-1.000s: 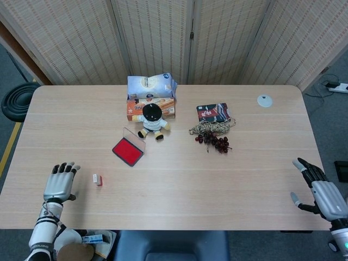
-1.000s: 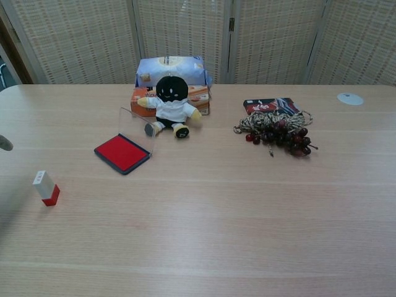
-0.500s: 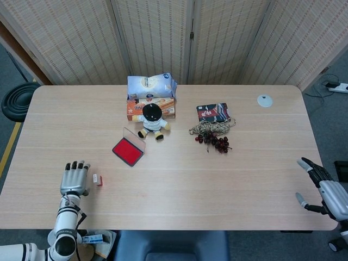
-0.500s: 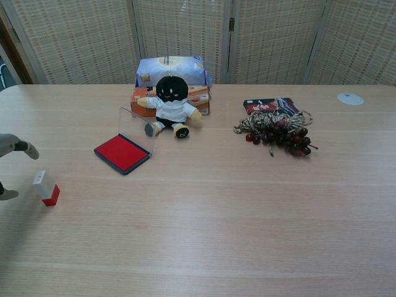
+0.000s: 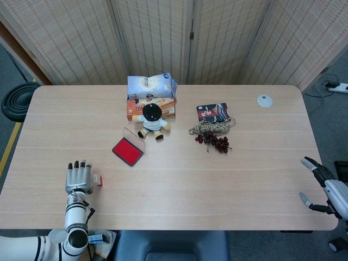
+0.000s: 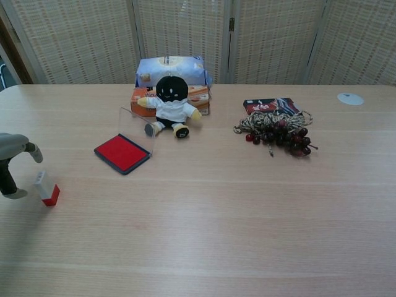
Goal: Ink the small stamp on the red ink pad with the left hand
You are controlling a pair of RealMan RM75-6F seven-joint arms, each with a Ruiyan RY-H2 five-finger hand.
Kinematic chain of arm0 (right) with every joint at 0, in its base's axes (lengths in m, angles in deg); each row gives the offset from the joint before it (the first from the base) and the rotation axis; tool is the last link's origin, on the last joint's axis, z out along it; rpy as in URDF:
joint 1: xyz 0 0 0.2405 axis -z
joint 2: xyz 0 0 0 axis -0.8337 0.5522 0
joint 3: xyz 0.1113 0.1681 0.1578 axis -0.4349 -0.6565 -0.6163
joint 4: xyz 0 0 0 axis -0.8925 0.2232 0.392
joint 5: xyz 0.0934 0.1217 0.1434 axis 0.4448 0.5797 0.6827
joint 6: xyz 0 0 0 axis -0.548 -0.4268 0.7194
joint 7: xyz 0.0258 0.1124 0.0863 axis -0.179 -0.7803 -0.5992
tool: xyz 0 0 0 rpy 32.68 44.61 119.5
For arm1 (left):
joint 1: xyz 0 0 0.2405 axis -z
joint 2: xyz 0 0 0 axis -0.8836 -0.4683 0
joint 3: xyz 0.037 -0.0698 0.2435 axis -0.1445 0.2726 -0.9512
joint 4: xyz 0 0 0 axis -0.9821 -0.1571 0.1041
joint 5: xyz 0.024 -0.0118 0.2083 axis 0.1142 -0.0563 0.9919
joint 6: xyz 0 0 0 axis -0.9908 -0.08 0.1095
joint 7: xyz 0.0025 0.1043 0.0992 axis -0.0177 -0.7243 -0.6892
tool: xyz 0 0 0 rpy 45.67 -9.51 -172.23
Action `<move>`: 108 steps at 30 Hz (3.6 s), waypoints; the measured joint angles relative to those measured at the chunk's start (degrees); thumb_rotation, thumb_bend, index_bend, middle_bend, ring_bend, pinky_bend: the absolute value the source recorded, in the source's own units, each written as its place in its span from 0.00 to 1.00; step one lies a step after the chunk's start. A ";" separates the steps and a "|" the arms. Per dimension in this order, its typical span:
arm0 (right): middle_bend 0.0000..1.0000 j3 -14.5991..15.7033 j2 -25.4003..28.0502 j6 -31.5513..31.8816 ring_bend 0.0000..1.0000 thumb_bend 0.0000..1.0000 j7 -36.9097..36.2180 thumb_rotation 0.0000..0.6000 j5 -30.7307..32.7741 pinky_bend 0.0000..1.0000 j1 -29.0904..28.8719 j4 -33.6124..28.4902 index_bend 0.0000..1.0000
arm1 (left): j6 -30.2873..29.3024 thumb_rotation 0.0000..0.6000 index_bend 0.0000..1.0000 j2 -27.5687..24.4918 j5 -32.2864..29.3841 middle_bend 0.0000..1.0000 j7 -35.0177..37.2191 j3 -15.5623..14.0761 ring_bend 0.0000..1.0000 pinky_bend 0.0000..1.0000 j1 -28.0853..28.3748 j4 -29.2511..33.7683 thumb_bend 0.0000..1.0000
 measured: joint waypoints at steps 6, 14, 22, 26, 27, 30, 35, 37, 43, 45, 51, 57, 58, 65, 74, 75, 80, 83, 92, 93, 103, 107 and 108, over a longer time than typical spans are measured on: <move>0.00 0.61 0.09 0.87 0.00 0.38 -2.37 1.00 -1.13 0.00 -0.21 1.17 0.02 | -1.82 1.00 0.18 1.52 -1.28 0.00 -0.14 0.70 0.00 0.06 0.77 -0.46 0.30; 0.00 1.26 0.23 2.78 0.00 0.38 -4.18 1.00 -2.10 0.00 -0.06 2.27 0.02 | -2.63 1.00 0.23 3.22 -2.68 0.04 -0.62 1.00 0.00 0.07 1.35 -2.21 0.30; 0.00 1.76 0.17 2.97 0.00 0.38 -4.52 1.00 -2.53 0.00 -0.39 2.48 0.02 | -3.16 1.00 0.24 4.03 -3.07 0.05 -1.16 1.35 0.00 0.07 1.85 -2.92 0.30; 0.00 1.92 0.19 3.20 0.00 0.38 -4.91 1.00 -2.51 0.00 -0.44 2.69 0.02 | -3.54 1.00 0.24 4.44 -3.23 0.05 -1.57 1.60 0.00 0.07 2.18 -2.92 0.30; 0.00 1.94 0.20 3.22 0.00 0.38 -5.03 1.00 -2.50 0.00 -0.45 2.74 0.02 | -3.64 1.00 0.24 4.55 -3.24 0.05 -1.69 1.64 0.00 0.07 2.26 -2.92 0.30; 0.00 2.05 0.19 3.43 0.00 0.38 -5.39 1.00 -2.54 0.00 -0.50 3.02 0.02 | -3.94 1.00 0.24 4.95 -3.26 0.05 -1.98 1.79 0.00 0.07 2.53 -2.96 0.30; 0.00 2.29 0.14 3.73 0.00 0.38 -5.76 1.00 -2.81 0.00 -0.57 3.30 0.02 | -4.34 1.00 0.24 5.54 -3.36 0.06 -2.56 1.99 0.00 0.07 2.95 -3.10 0.30; 0.00 2.35 0.15 3.84 0.00 0.38 -5.85 1.00 -2.81 0.00 -0.59 3.37 0.02 | -4.40 1.00 0.25 5.70 -3.39 0.07 -2.68 2.06 0.00 0.07 3.04 -3.25 0.30; 0.00 2.48 0.18 4.44 0.00 0.38 -5.96 1.00 -2.78 0.00 -0.46 3.48 0.02 | -4.37 1.00 0.30 6.05 -3.51 0.13 -3.02 2.10 0.02 0.10 3.17 -3.84 0.30; 0.00 2.54 0.19 4.48 0.00 0.38 -5.94 1.00 -2.76 0.00 -0.46 3.47 0.02 | -4.30 1.00 0.32 6.15 -3.54 0.15 -3.03 2.18 0.03 0.10 3.18 -4.10 0.30; 0.00 2.70 0.21 4.56 0.00 0.38 -5.77 1.00 -2.87 0.00 -0.53 3.40 0.02 | -3.59 1.00 0.34 6.04 -2.97 0.18 -2.57 2.09 0.04 0.11 2.99 -4.55 0.30; 0.00 2.75 0.19 4.34 0.00 0.38 -5.26 1.00 -2.49 0.00 -0.58 3.15 0.02 | -1.62 1.00 0.37 5.74 -2.38 0.21 -1.78 1.77 0.07 0.13 2.64 -5.72 0.30; 0.00 2.74 0.18 4.23 0.00 0.38 -5.18 1.00 -2.41 0.00 -0.62 3.11 0.02 | -1.29 1.00 0.37 5.71 -2.32 0.22 -1.62 1.75 0.09 0.13 2.60 -5.91 0.30; 0.00 2.75 0.10 3.62 0.00 0.38 -4.56 1.00 -2.08 0.00 -0.88 2.80 0.02 | -0.43 1.00 0.43 5.35 -1.39 0.29 -0.15 1.76 0.17 0.19 2.18 -6.25 0.30; 0.00 2.71 0.13 3.60 0.00 0.38 -3.83 1.00 -1.70 0.00 -0.79 2.42 0.02 | -1.05 1.00 0.51 4.65 0.05 0.40 1.49 1.78 0.25 0.26 1.51 -5.03 0.30; 0.00 2.71 0.12 3.54 0.00 0.38 -3.74 1.00 -1.66 0.00 -0.80 2.39 0.02 | -1.12 1.00 0.52 4.57 0.18 0.40 1.56 1.78 0.26 0.26 1.48 -4.92 0.30; 0.00 2.64 0.08 3.14 0.00 0.38 -3.52 1.00 -1.20 0.00 -0.87 2.34 0.02 | -1.34 1.00 0.53 3.74 0.88 0.41 1.92 2.08 0.26 0.28 1.45 -4.33 0.30; 0.00 2.51 0.03 2.78 0.00 0.38 -3.43 1.00 -0.67 0.00 -0.90 2.30 0.02 | -0.80 1.00 0.54 3.01 0.69 0.42 1.48 2.66 0.27 0.30 1.87 -4.21 0.30; 0.00 1.78 -0.14 0.91 0.00 0.38 -3.40 1.00 1.82 0.00 -1.17 2.32 0.02 | 1.64 1.00 0.57 1.27 -1.85 0.45 -1.24 5.85 0.30 0.34 5.07 -5.02 0.30; 0.00 1.66 -0.18 0.56 0.00 0.38 -3.45 1.00 2.19 0.00 -1.24 2.37 0.02 | 1.90 1.00 0.57 1.15 -2.27 0.45 -1.71 6.16 0.30 0.34 5.54 -5.14 0.30; 0.00 1.12 -0.34 -0.97 0.00 0.38 -5.55 1.00 3.29 0.00 -1.67 3.45 0.02 | 5.29 1.00 0.56 1.49 -9.33 0.45 -6.96 9.31 0.30 0.34 11.37 -8.15 0.30; 0.00 1.03 -0.35 -1.10 0.00 0.38 -7.54 1.00 3.25 0.00 -1.74 4.44 0.02 | 5.35 1.00 0.56 2.66 -11.76 0.45 -8.80 10.51 0.30 0.34 14.43 -9.68 0.30; 0.00 1.04 -0.36 -1.09 0.00 0.38 -8.14 1.00 3.13 0.00 -1.76 4.76 0.02 | 5.04 1.00 0.56 2.91 -11.93 0.45 -9.08 10.63 0.30 0.34 14.86 -9.79 0.30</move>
